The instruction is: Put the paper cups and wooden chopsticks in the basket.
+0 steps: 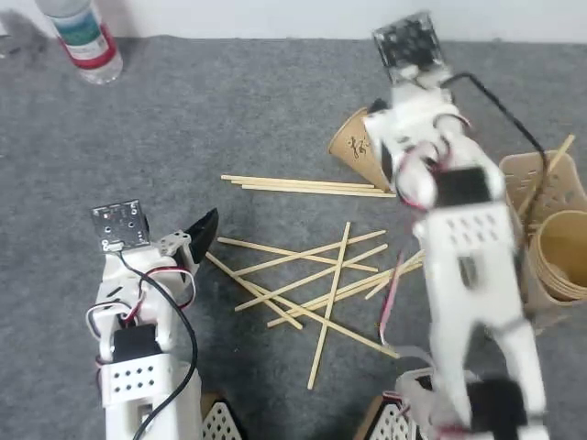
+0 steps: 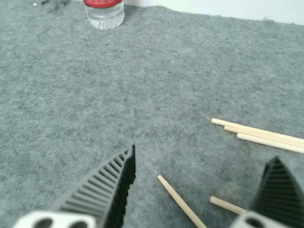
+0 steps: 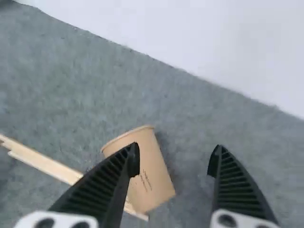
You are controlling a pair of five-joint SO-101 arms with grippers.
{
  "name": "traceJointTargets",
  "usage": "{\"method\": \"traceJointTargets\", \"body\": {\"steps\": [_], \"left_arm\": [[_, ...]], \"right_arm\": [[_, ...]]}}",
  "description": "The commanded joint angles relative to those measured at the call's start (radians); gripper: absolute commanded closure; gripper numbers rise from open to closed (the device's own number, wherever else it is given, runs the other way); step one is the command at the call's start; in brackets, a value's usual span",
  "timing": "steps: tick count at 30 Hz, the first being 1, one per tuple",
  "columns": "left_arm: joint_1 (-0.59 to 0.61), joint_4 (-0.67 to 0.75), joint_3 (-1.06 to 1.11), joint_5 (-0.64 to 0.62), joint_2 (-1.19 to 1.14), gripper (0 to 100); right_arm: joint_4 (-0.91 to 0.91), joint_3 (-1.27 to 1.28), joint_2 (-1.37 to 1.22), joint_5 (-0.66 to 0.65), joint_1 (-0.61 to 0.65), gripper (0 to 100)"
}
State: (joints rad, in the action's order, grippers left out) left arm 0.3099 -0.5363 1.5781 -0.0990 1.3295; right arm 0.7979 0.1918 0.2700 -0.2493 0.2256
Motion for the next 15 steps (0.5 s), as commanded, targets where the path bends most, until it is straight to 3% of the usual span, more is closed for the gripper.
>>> {"method": "traceJointTargets", "body": {"steps": [1,12,15], "left_arm": [[-0.005,0.032,-0.001,0.009,0.011,61],[-0.048,0.032,0.004,0.012,0.012,61],[-0.048,0.032,0.004,0.012,0.012,61]], "right_arm": [[-0.127,-0.083,-0.179,0.011,0.015,75.7],[-0.145,-0.446,-0.607,0.009,0.064,76.3],[-0.127,-0.448,-0.624,0.008,0.076,88.8]]}}
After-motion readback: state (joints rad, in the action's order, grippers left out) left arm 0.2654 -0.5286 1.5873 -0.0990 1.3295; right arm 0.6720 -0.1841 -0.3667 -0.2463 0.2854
